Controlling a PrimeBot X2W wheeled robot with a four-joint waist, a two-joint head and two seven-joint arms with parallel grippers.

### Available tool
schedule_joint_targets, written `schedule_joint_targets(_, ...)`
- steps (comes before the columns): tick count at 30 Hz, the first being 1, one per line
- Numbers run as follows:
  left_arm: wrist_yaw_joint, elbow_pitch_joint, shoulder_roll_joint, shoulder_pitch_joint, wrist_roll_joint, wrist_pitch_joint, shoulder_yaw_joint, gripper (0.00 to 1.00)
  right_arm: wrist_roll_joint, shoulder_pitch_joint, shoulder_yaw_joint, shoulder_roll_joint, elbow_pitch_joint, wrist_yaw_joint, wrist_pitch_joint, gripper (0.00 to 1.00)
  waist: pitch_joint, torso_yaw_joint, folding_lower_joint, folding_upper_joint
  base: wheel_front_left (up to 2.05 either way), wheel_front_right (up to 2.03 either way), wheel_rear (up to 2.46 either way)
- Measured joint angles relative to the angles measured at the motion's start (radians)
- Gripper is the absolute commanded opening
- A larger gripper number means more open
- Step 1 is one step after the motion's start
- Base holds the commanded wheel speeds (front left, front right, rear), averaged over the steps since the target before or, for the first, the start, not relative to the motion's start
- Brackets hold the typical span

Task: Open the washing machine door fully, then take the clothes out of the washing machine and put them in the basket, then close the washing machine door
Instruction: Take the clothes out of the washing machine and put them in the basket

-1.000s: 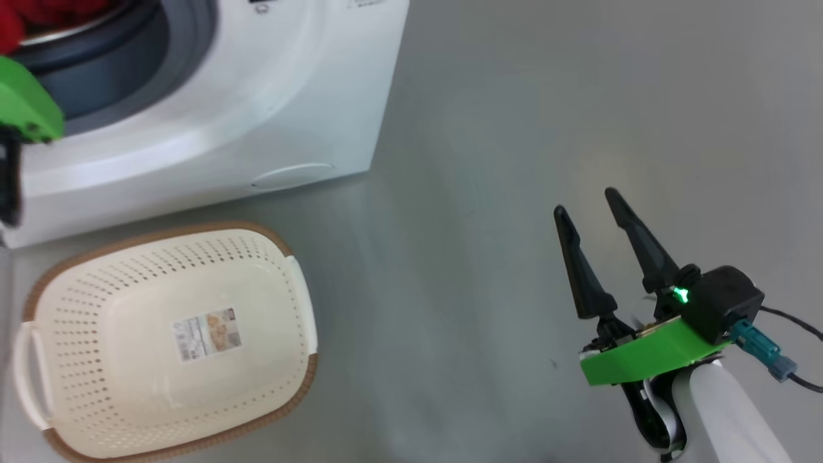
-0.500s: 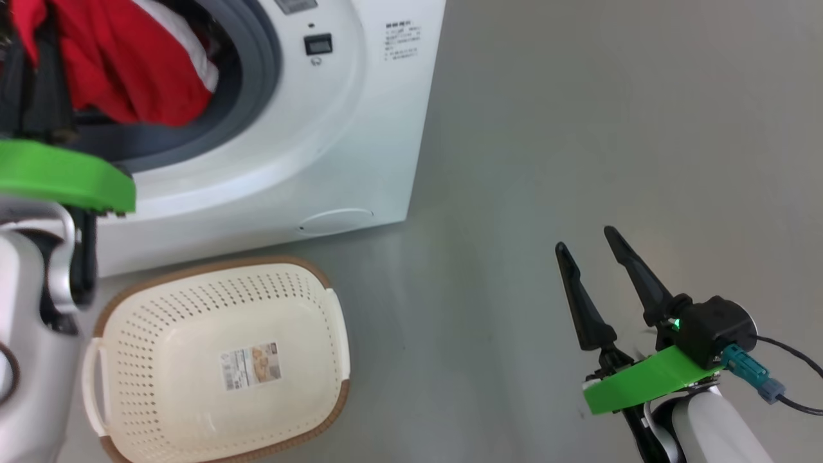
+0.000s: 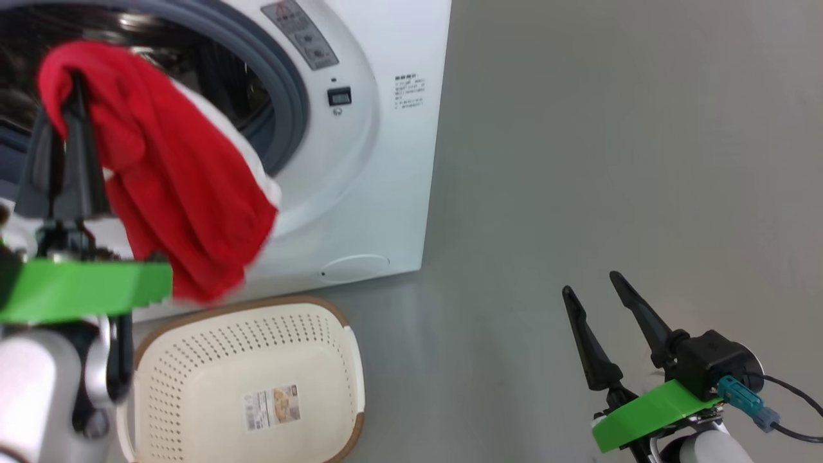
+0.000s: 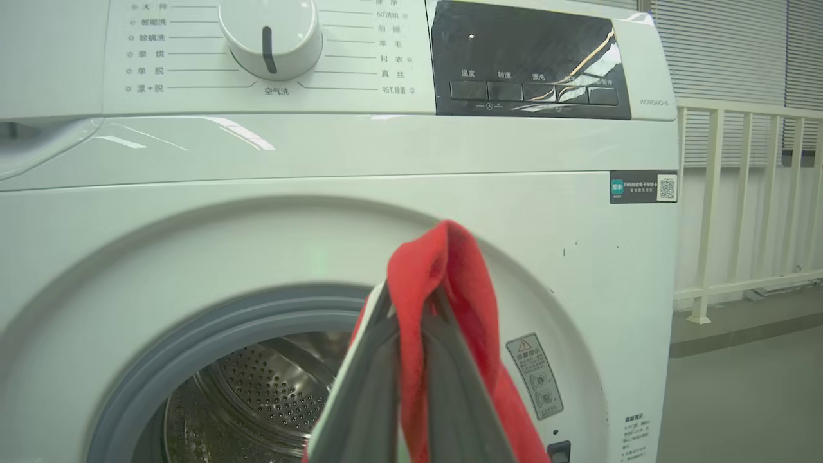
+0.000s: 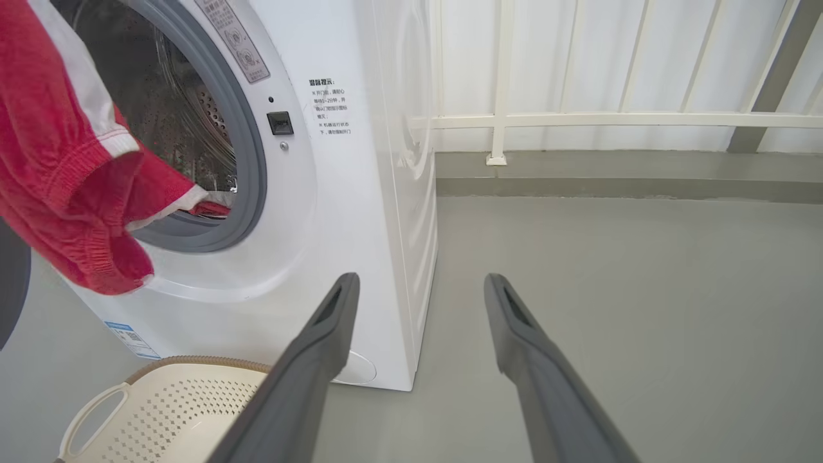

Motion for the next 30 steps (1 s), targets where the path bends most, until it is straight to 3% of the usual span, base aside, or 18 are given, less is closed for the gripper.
schedule_joint_targets(9,0.058,-0.138,-0.010,0.208,0.000,-0.038,0.022,0.00,-0.009,0.049,-0.007,0.000,-0.038,0.000,0.028,1.00,-0.078,0.005,0.0000,0.0000,0.00,0.00,0.00)
schedule_joint_targets(20,0.093,-0.093,-0.080,0.417,-0.014,-0.079,0.009,0.00,-0.017,0.060,-0.011,0.000,-0.071,0.000,0.053,1.00,-0.077,0.012,0.0000,0.0000,0.00,0.00,0.00)
schedule_joint_targets(26,0.079,0.020,-0.136,0.464,-0.033,-0.101,0.002,0.00,-0.017,0.058,-0.012,0.000,-0.088,0.000,0.054,1.00,-0.043,0.003,0.0000,0.0000,0.00,0.00,0.00)
schedule_joint_targets(30,0.027,0.116,-0.176,0.461,-0.040,-0.105,0.020,0.00,-0.017,0.054,-0.020,0.000,-0.100,0.000,0.054,1.00,-0.012,-0.002,0.0000,0.0000,0.00,0.00,0.00)
